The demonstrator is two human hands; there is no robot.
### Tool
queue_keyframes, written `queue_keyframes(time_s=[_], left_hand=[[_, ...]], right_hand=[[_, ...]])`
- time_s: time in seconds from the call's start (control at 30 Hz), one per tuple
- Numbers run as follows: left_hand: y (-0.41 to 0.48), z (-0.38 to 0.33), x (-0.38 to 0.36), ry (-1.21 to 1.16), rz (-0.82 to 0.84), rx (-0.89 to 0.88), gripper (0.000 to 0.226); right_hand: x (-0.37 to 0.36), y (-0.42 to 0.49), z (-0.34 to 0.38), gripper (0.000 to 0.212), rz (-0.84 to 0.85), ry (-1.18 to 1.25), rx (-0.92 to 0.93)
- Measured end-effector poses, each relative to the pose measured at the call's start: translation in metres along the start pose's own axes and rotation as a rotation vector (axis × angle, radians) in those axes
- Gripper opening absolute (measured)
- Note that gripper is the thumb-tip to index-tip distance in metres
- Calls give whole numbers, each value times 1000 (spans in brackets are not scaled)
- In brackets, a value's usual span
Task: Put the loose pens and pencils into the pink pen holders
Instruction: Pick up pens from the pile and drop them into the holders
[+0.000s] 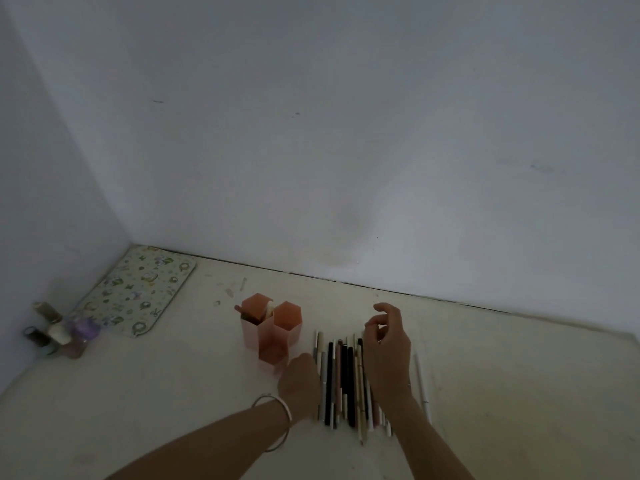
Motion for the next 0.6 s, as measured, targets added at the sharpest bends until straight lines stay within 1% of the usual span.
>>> queue_keyframes(time_s=[0.03, 0.17, 0.23, 0.3, 0.37, 0.4, 0.43, 0.47, 0.53, 0.6], left_hand=[[-1, -2, 0, 1, -18, -2, 22], [4, -4, -5, -74, 36, 74, 23], [1, -8, 2, -134, 36, 95, 23], [-4, -15, 13, -237, 10, 73, 21], [-17, -25, 36, -423, -12, 4, 9], [-24, -28, 53, -532, -30, -39, 5], [-29, -29, 73, -602, -72, -81, 12], [-35, -29, 93, -643, -120, -117, 16], [-44, -24, 133, -726, -194, -159, 17], [-48, -15, 160, -753, -234, -176, 19]], right_hand=[[-1, -1, -2, 27, 10, -7, -7], [-10, -5, -9, 27, 35, -19, -13], [-12, -6, -12, 28, 42, -7, -13], [-12, -3, -14, 28, 17, -8, -19], [-18, 2, -14, 24, 12, -65, -29], [-25, 4, -14, 22, 45, -129, -37], [-37, 7, -14, 21, 106, -209, -54], [-49, 8, -16, 19, 182, -297, -76], [-75, 6, -19, 20, 334, -484, -103], [-92, 2, -21, 25, 431, -680, -82]])
Point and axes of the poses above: each hand's wrist, its own y-axis towards the middle knuckle, its own x-axis out of the back of the hand, z = x × y, the point moved 7 cm from there along y, towards the middle knuckle, and after that the axes turned 3 degrees about x, right-handed, at the moved point
